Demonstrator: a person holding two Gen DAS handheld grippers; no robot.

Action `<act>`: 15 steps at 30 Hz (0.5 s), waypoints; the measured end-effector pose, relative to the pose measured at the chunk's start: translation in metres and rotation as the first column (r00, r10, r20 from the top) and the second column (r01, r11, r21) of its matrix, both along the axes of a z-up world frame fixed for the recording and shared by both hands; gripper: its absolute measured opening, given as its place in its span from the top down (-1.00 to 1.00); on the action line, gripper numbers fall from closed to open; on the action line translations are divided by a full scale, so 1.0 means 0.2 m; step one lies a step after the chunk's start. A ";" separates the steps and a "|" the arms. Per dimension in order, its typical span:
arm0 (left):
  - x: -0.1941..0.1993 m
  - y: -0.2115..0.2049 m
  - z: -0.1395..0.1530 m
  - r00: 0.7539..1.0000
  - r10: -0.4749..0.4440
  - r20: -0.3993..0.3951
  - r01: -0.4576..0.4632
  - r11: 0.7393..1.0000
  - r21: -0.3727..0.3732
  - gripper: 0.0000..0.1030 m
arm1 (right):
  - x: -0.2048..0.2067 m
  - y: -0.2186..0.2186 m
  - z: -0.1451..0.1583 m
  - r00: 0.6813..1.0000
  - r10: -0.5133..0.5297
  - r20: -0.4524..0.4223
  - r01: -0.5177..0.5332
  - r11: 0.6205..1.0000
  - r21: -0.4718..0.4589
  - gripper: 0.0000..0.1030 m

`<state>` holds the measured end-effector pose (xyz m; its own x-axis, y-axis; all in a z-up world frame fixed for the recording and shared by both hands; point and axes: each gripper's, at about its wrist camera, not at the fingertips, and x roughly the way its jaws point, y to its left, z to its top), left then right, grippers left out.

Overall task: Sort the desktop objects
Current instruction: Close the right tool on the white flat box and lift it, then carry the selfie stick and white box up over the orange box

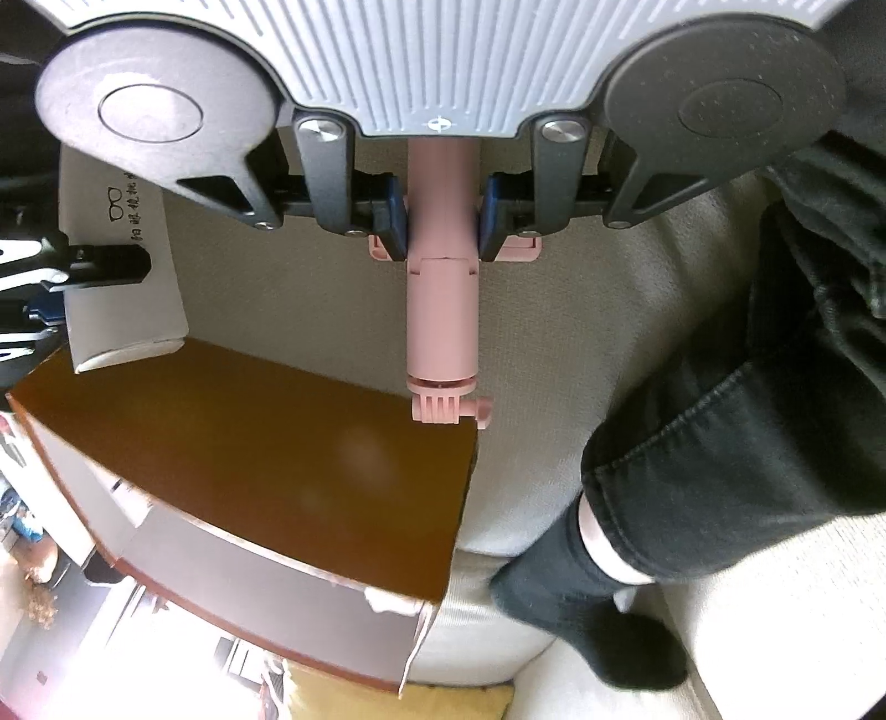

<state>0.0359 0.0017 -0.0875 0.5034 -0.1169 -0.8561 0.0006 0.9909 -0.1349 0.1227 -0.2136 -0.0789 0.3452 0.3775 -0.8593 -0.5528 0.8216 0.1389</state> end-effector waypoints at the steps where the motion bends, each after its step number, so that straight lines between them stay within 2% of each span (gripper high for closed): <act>1: -0.01 0.00 0.02 1.000 -0.003 0.011 0.003 1.000 -0.003 0.42 | -0.01 -0.01 0.02 1.000 0.005 0.003 -0.005 1.000 0.013 0.42; 10: -0.10 -0.04 0.28 0.992 -0.051 0.111 0.059 0.996 -0.067 0.42 | -0.06 -0.15 0.30 0.998 -0.013 0.059 0.006 0.994 0.109 0.42; 12: 0.00 0.00 0.30 0.988 -0.073 0.136 0.085 0.993 -0.087 0.42 | -0.05 -0.19 0.37 0.996 -0.021 0.089 0.011 0.993 0.116 0.42; 15: 0.04 -0.02 0.38 0.980 -0.105 0.170 0.125 0.986 -0.111 0.42 | -0.03 -0.24 0.50 0.988 -0.042 0.151 0.026 0.994 0.108 0.42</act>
<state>0.0449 -0.0015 -0.0106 0.6124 -0.2799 -0.7394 0.1460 0.9592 -0.2422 0.1170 -0.2610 0.0213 0.4837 0.4489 -0.7513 -0.5465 0.8255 0.1414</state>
